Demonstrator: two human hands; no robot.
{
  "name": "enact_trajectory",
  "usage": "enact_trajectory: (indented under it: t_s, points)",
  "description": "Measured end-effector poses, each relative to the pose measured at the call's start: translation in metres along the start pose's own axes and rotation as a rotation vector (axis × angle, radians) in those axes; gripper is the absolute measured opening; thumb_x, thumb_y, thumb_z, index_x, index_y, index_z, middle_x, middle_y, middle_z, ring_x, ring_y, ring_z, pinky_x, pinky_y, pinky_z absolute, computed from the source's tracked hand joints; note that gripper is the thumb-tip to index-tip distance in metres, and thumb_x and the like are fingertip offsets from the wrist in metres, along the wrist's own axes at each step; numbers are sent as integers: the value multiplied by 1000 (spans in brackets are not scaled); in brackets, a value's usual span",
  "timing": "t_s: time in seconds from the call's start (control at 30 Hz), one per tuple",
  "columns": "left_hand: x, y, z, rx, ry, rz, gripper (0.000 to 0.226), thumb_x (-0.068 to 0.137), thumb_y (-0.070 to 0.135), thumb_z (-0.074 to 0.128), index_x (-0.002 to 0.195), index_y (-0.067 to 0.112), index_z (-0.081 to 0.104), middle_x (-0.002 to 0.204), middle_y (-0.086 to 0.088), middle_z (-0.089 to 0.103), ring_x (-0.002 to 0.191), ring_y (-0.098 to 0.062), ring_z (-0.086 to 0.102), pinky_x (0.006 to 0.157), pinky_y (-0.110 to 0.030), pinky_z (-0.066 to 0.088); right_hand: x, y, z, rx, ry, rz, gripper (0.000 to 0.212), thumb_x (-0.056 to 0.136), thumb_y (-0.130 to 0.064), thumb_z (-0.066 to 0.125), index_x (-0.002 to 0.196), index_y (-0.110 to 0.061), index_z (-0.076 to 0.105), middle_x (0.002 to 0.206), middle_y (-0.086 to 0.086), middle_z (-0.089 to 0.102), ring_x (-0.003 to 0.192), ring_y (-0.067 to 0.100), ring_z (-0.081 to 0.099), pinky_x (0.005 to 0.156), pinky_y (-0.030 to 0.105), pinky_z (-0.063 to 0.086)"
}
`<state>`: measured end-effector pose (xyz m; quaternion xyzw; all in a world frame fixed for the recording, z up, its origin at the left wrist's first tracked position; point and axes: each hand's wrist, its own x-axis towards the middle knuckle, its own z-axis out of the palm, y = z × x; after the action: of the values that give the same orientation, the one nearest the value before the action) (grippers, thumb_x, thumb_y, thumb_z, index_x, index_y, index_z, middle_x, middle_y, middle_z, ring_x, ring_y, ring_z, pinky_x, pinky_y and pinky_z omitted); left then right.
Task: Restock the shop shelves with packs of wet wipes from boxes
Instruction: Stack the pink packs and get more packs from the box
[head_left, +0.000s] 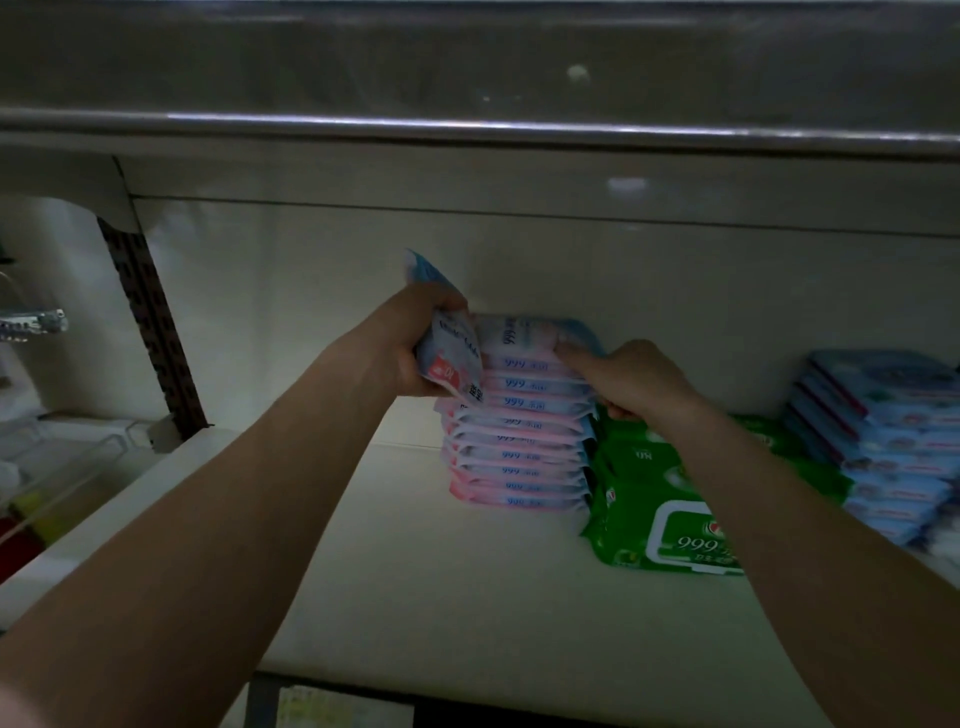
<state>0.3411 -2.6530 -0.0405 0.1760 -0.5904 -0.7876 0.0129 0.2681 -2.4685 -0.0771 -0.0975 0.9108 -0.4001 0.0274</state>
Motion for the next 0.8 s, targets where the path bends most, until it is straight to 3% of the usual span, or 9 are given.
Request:
enact_trajectory:
  t_s: [0.1, 0.13, 0.2, 0.3, 0.4, 0.5, 0.6, 0.73, 0.8]
  points:
    - [1, 2, 0, 2, -5, 15, 17, 94, 19, 49, 82, 8, 53, 57, -10, 66, 49, -24, 64, 55, -37, 53, 3, 1, 3, -333, 169, -70, 71, 83, -76, 42, 108, -12, 58, 101, 8, 61, 87, 22, 59, 64, 27, 38]
    - [2, 2, 0, 7, -4, 25, 16, 94, 19, 49, 83, 8, 53, 55, -9, 65, 45, -24, 63, 50, -34, 54, 3, -2, 5, -384, 235, -119, 71, 85, -72, 43, 124, -13, 50, 117, 10, 55, 103, 25, 55, 70, 30, 37]
    - [1, 3, 0, -2, -6, 49, 14, 93, 18, 50, 83, 9, 52, 57, -8, 64, 44, -23, 62, 47, -33, 54, 3, -10, 9, -402, 297, -301, 64, 88, -59, 50, 136, -18, 42, 133, 10, 44, 119, 30, 43, 82, 34, 38]
    - [2, 3, -3, -42, -10, 69, 15, 93, 18, 51, 81, 9, 54, 60, -8, 63, 46, -22, 62, 47, -32, 54, 7, -16, 22, -456, 211, -547, 44, 89, -42, 58, 129, -23, 55, 133, 7, 45, 122, 29, 42, 94, 35, 40]
    - [1, -1, -7, -93, -20, 68, 15, 93, 17, 51, 80, 10, 54, 54, -6, 62, 41, -21, 61, 45, -33, 54, 13, -13, 32, -383, 165, -566, 33, 92, -27, 58, 124, -20, 61, 125, 9, 52, 114, 28, 49, 91, 35, 45]
    - [-3, -5, -15, -174, -42, 77, 16, 94, 17, 49, 80, 10, 54, 60, -8, 63, 49, -23, 63, 49, -38, 56, 19, -15, 34, -380, 189, -561, 27, 92, -24, 58, 119, -20, 62, 121, 9, 52, 110, 26, 50, 89, 36, 47]
    - [-5, -9, -26, -257, -59, 85, 14, 93, 19, 49, 83, 12, 55, 77, -10, 60, 69, -25, 60, 61, -43, 57, 22, -17, 31, -412, 162, -556, 26, 90, -29, 59, 115, -23, 63, 119, 8, 52, 108, 25, 51, 84, 32, 46]
    - [-9, -13, -35, -312, -38, 66, 9, 91, 20, 49, 84, 16, 52, 83, -7, 54, 80, -23, 55, 88, -39, 47, 20, -21, 25, -440, 127, -579, 19, 87, -36, 59, 97, -23, 68, 99, 8, 59, 96, 28, 56, 71, 28, 41]
    - [-12, -16, -35, -328, -37, 52, 12, 92, 23, 49, 88, 14, 56, 86, -9, 58, 85, -25, 57, 88, -42, 48, 11, -25, 26, -408, 187, -623, 17, 90, -30, 55, 89, -21, 68, 93, 6, 58, 92, 27, 56, 68, 27, 37]
